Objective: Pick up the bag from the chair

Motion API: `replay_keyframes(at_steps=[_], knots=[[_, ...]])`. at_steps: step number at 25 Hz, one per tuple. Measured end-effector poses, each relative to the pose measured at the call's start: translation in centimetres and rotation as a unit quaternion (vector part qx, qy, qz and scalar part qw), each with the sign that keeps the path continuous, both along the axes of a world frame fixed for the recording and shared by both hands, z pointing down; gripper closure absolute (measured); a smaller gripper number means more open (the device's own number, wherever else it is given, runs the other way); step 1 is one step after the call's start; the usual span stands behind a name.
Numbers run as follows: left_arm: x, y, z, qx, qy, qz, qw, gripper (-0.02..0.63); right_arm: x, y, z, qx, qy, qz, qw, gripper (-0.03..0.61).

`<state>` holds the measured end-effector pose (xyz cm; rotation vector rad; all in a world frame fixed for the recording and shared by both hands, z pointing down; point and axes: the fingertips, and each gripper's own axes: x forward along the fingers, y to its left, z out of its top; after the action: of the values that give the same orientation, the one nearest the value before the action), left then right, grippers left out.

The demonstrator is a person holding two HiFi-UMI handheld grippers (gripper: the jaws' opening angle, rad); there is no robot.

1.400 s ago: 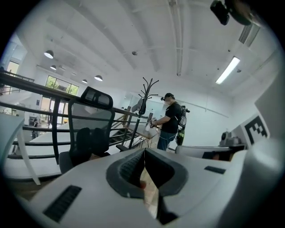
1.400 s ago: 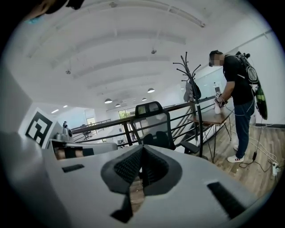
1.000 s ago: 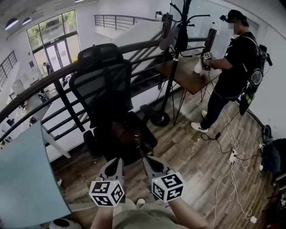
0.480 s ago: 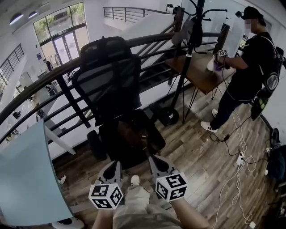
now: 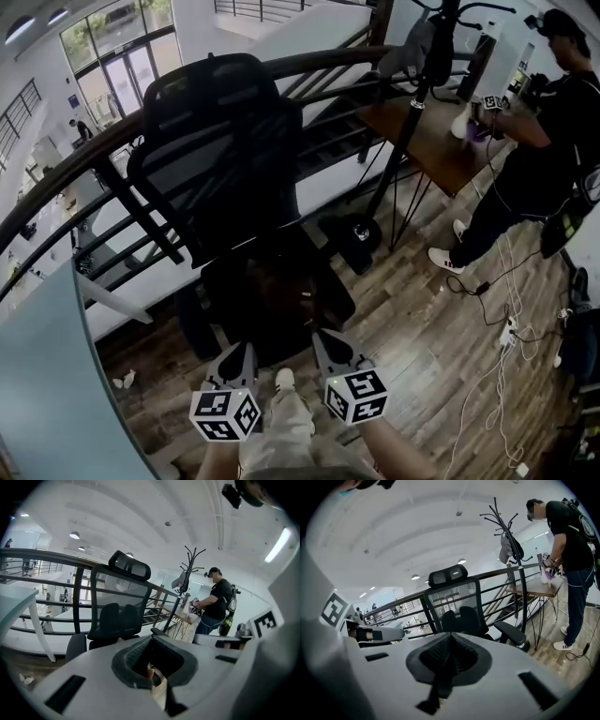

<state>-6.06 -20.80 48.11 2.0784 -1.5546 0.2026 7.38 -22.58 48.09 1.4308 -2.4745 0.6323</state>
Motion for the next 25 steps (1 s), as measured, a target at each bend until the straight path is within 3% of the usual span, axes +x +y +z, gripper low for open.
replay_keyframes(at_steps=[14,25], knots=[[-1.8,-8.0,12.0,-0.077,0.016,-0.009,0.9969,0.611,-1.6,-7.8,14.7,-0.066,0.036,-0.002,0.997,0.577],[-2.0,-11.3,18.8,-0.116,0.013,-0.007,0.9932,0.611,-0.8,-10.3,26.9,-0.128,0.094,-0.007,0.987,0.569]])
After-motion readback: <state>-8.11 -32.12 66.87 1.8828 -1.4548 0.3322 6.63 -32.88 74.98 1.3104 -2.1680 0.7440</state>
